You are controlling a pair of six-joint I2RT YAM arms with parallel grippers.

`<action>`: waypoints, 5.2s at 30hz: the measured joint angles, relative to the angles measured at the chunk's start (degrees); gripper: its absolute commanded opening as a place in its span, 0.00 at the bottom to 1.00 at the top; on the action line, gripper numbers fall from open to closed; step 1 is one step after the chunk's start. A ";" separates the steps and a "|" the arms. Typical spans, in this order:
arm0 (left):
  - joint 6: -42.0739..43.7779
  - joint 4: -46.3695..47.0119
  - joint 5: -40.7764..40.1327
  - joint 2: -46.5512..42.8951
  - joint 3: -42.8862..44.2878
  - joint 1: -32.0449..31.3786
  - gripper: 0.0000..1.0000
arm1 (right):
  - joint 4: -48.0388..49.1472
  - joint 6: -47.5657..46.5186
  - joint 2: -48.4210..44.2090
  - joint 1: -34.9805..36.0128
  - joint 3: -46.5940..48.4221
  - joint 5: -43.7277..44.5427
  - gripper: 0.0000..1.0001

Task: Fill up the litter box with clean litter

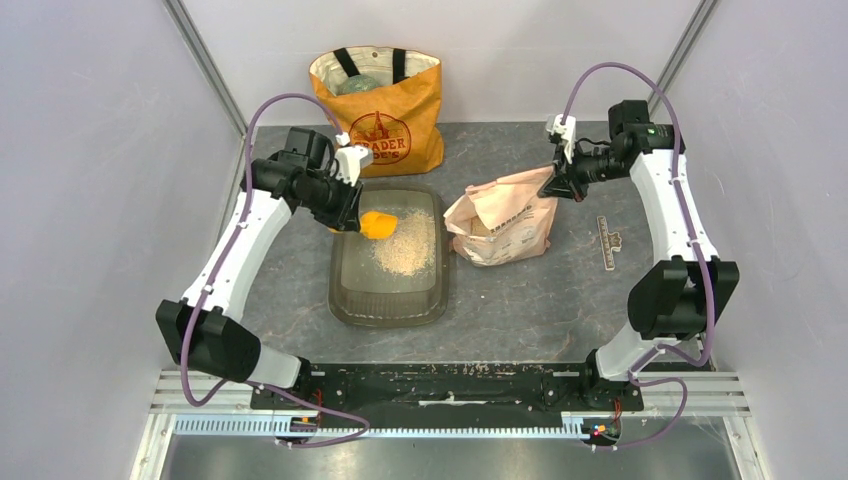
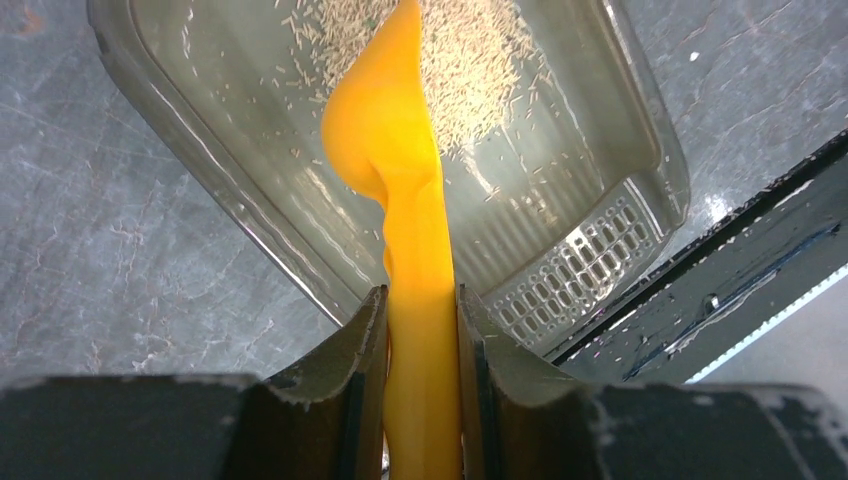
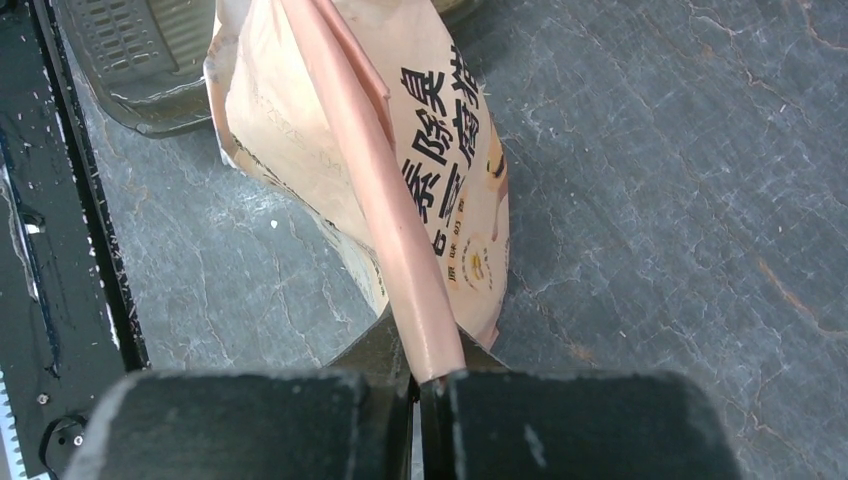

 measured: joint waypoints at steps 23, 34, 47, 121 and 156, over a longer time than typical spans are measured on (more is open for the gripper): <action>-17.40 8.48 18.84 2.08 7.56 19.26 0.02 | -1.38 -1.31 -1.77 -2.40 -1.31 -0.22 0.74; -28.72 25.99 7.58 -0.70 -6.56 34.73 0.02 | -0.98 -0.26 -1.84 -2.10 -1.27 -1.46 0.57; -37.55 49.53 10.08 5.60 -28.98 40.13 0.14 | -0.20 1.49 -1.84 -0.50 -1.25 -1.42 0.50; 13.05 52.78 33.86 20.76 -10.19 -20.74 0.93 | -0.98 2.29 -7.32 -8.35 -6.62 -3.65 0.00; 12.07 81.07 20.96 21.97 -18.56 -25.22 0.02 | -19.06 -19.28 -8.17 -13.97 3.30 -4.72 0.76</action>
